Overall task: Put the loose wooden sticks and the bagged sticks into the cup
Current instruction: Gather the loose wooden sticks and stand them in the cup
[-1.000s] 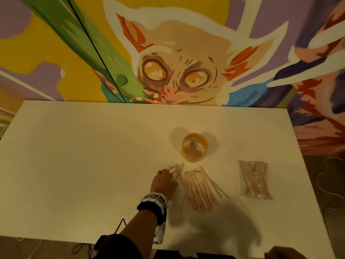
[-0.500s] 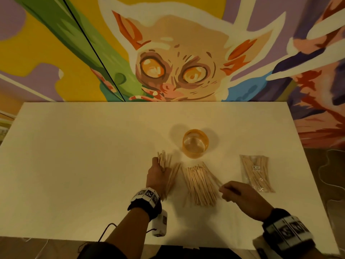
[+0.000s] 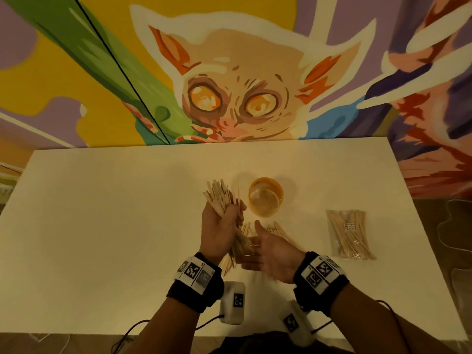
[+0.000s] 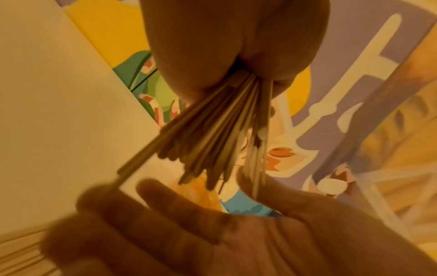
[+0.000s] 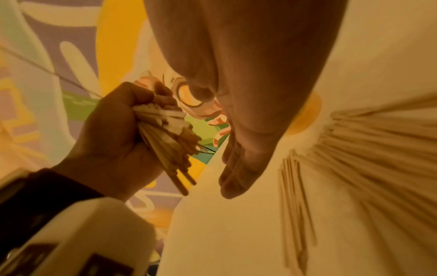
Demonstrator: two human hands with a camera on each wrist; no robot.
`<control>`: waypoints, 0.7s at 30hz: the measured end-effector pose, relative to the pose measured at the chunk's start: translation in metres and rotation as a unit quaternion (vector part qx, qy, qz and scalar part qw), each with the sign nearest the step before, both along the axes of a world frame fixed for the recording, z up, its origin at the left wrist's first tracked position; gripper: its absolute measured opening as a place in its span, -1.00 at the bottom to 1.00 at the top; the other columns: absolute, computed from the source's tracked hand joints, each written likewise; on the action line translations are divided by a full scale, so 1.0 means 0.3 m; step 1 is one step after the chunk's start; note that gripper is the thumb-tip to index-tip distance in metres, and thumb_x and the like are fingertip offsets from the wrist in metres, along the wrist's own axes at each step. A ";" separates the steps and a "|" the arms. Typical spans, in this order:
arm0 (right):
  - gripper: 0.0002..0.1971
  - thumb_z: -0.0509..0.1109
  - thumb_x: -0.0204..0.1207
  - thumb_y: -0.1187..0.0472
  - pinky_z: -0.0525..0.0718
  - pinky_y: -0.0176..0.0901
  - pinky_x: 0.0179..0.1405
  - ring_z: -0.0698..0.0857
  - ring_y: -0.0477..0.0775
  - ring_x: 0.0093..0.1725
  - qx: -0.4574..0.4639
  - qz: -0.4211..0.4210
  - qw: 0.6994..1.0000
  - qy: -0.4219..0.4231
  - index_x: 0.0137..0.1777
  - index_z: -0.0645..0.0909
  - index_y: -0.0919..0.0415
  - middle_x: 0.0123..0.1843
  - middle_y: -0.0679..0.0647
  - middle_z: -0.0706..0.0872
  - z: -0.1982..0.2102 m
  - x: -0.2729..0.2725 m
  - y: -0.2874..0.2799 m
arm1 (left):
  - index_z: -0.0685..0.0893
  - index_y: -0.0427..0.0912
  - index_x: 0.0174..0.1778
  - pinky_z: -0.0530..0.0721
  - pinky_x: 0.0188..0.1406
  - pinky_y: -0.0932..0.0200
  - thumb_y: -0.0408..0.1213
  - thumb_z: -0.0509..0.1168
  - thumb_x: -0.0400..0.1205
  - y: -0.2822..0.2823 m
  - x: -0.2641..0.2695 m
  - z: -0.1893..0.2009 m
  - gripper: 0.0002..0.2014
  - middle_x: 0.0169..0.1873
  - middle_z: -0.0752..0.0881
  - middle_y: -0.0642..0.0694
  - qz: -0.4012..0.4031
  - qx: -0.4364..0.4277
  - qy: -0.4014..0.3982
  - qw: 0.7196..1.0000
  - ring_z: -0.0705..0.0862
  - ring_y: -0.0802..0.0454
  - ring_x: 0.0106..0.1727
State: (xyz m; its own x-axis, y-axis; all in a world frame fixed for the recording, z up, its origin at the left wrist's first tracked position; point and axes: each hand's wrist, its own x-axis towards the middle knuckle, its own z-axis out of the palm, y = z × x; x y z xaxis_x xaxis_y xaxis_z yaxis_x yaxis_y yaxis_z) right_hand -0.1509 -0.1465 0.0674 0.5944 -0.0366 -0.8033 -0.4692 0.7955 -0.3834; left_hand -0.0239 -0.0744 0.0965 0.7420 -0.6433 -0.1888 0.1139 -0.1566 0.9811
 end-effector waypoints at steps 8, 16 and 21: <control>-0.51 0.07 0.81 0.01 0.82 0.18 0.15 0.82 0.28 0.20 0.126 -0.134 0.981 -0.064 0.40 0.66 0.34 0.20 0.33 0.84 0.057 0.045 -0.031 | 0.69 -0.10 0.05 0.65 -0.20 0.19 -0.03 0.28 0.72 -0.072 -0.061 0.057 -0.78 -0.29 0.68 -0.06 -0.015 -0.064 -0.068 0.996 0.66 0.04 -0.26; -0.54 0.20 0.74 0.09 0.59 0.23 0.53 0.61 0.32 0.56 0.091 -0.139 0.982 -0.095 0.53 0.60 0.27 0.52 0.30 0.68 0.083 0.036 -0.091 | 0.67 -0.18 -0.30 0.64 -0.27 0.28 -0.37 0.47 0.63 -0.098 -0.112 0.119 -0.81 -0.41 0.69 0.09 -0.055 -0.088 -0.061 0.993 0.66 0.16 -0.33; -0.52 0.41 0.48 0.13 0.70 0.11 0.41 0.81 0.17 0.26 0.055 -0.190 0.974 -0.114 0.40 0.69 0.26 0.27 0.21 0.85 0.112 0.032 -0.137 | 0.72 -0.03 -0.29 0.75 -0.22 0.12 -0.51 0.56 0.52 -0.116 -0.105 0.108 -0.73 -0.35 0.76 -0.02 -0.068 -0.088 -0.024 0.994 0.73 0.04 -0.27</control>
